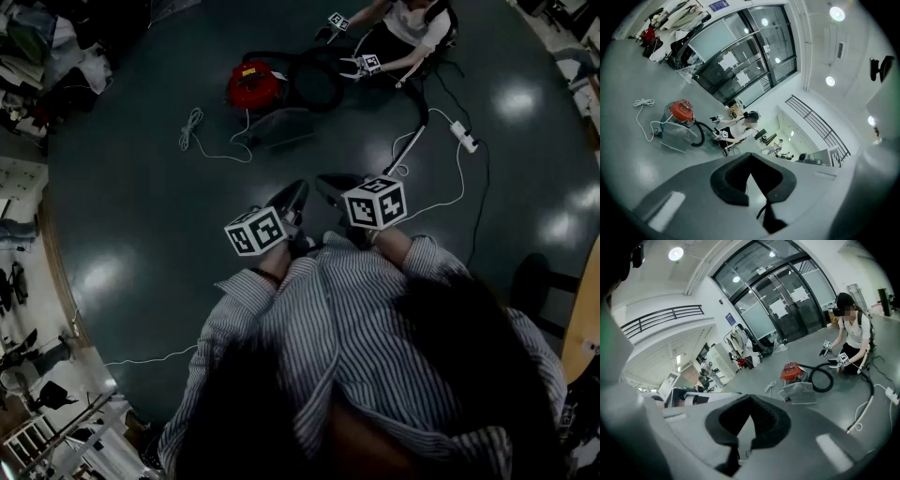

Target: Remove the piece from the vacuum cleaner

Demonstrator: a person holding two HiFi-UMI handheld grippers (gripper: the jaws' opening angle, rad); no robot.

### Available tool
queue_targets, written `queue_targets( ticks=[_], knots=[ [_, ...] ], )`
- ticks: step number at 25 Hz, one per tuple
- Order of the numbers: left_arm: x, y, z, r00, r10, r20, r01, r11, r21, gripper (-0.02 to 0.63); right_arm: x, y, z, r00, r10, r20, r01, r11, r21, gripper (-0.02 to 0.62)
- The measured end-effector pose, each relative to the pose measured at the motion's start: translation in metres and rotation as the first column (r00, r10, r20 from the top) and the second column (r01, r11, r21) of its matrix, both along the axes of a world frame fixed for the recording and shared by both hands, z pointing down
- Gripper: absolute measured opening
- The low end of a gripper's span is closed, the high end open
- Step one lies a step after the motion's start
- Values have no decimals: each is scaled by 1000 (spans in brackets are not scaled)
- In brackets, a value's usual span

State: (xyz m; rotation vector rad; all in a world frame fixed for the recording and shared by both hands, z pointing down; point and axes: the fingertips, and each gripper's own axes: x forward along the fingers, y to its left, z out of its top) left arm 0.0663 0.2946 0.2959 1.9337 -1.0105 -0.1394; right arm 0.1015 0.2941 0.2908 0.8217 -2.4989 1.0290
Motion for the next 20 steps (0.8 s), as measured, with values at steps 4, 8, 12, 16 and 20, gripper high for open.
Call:
queue_targets(
  ticks=[4, 8, 12, 16, 20],
  knots=[
    [2, 0, -3, 1000, 5, 17, -5, 1000, 12, 6, -1, 1, -2, 1000, -11, -7, 11, 1000, 7, 2],
    [3, -2, -3, 1000, 9, 17, -9, 1000, 10, 6, -1, 0, -3, 1000, -14, 0, 14, 1000, 3, 2],
    [4, -1, -1, 1000, 10, 13, -10, 1000, 5, 6, 0, 1, -3, 1000, -16, 16, 16, 1000, -7, 2],
    [6, -1, 2, 1000, 11, 15, -11, 1000, 3, 6, 3, 1, -1, 1000, -15, 14, 15, 1000, -4, 2],
    [5, -1, -1, 1000, 6, 13, -6, 1000, 5, 6, 2, 1, -3, 1000, -19, 8, 18, 1000, 1, 2]
  ],
)
